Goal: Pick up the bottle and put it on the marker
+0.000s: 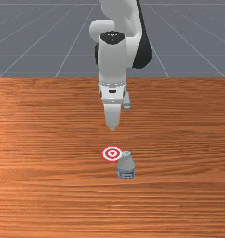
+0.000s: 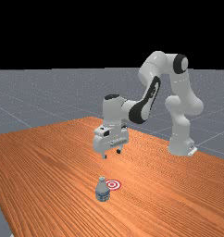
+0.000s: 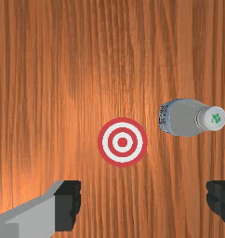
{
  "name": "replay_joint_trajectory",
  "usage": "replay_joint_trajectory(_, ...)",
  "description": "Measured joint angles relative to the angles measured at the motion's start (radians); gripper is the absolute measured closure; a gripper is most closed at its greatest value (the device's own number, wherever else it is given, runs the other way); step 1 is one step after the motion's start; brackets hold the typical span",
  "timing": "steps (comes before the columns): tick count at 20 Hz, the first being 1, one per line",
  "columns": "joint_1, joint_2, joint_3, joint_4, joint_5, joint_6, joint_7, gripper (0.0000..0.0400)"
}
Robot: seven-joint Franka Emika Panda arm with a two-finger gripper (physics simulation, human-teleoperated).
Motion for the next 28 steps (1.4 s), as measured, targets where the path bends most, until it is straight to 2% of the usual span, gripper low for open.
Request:
replay_joint_trajectory(1, 0.0, -0.011, 0.0, 0.119, 0.001, -0.24, 0.0, 0.0156)
replay_joint_trajectory(2, 0.0, -0.042, 0.0, 0.315, 0.001, -0.489, 0.0, 0.0252)
replay_joint_trajectory(3, 0.0, -0.098, 0.0, 0.347, 0.001, -0.486, 0.0, 0.031)
replay_joint_trajectory(5, 0.0, -0.113, 0.0, 0.355, 0.001, -0.485, 0.0, 0.0367)
replay_joint_trajectory(6, 0.0, -0.117, 0.0, 0.348, 0.001, -0.476, 0.0, 0.0223)
replay_joint_trajectory(7, -0.004, -0.113, 0.002, 0.358, 0.015, -0.488, -0.008, 0.0135)
replay_joint_trajectory(8, -0.006, -0.113, 0.003, 0.361, 0.023, -0.492, -0.013, 0.0082)
replay_joint_trajectory(10, -0.007, -0.114, 0.003, 0.368, 0.027, -0.5, -0.015, 0.003)
replay_joint_trajectory(13, 0.002, -0.111, -0.002, 0.378, -0.012, -0.505, 0.008, 0.0007)
replay_joint_trajectory(14, -0.001, -0.066, 0.0, 0.46, 0.005, -0.587, -0.001, 0.0004)
replay_joint_trajectory(15, -0.001, -0.047, 0.0, 0.49, 0.005, -0.607, -0.001, 0.0002)
replay_joint_trajectory(17, -0.001, 0.09, 0.001, 0.737, 0.005, -0.788, 0.0, 0.0)
replay_joint_trajectory(18, -0.002, -0.033, 0.0, 0.498, 0.005, -0.569, -0.001, 0.0001)
replay_joint_trajectory(19, -0.001, 0.162, 0.001, 0.851, 0.005, -0.817, 0.0, 0.0)
replay_joint_trajectory(20, -0.002, 0.046, 0.0, 0.622, 0.005, -0.63, -0.001, 0.0)
replay_joint_trajectory(21, -0.002, 0.095, 0.0, 0.7, 0.005, -0.666, -0.001, 0.0)
replay_joint_trajectory(22, -0.001, 0.233, 0.001, 0.946, 0.005, -0.808, 0.0, 0.0)
replay_joint_trajectory(24, -0.001, 0.266, 0.0, 0.991, 0.005, -0.816, 0.0, 0.0)
replay_joint_trajectory(25, -0.003, 0.243, 0.003, 0.942, 0.001, -0.772, -0.025, 0.0)
replay_joint_trajectory(28, -0.002, 0.245, 0.004, 0.944, 0.0, -0.774, -0.028, 0.0)
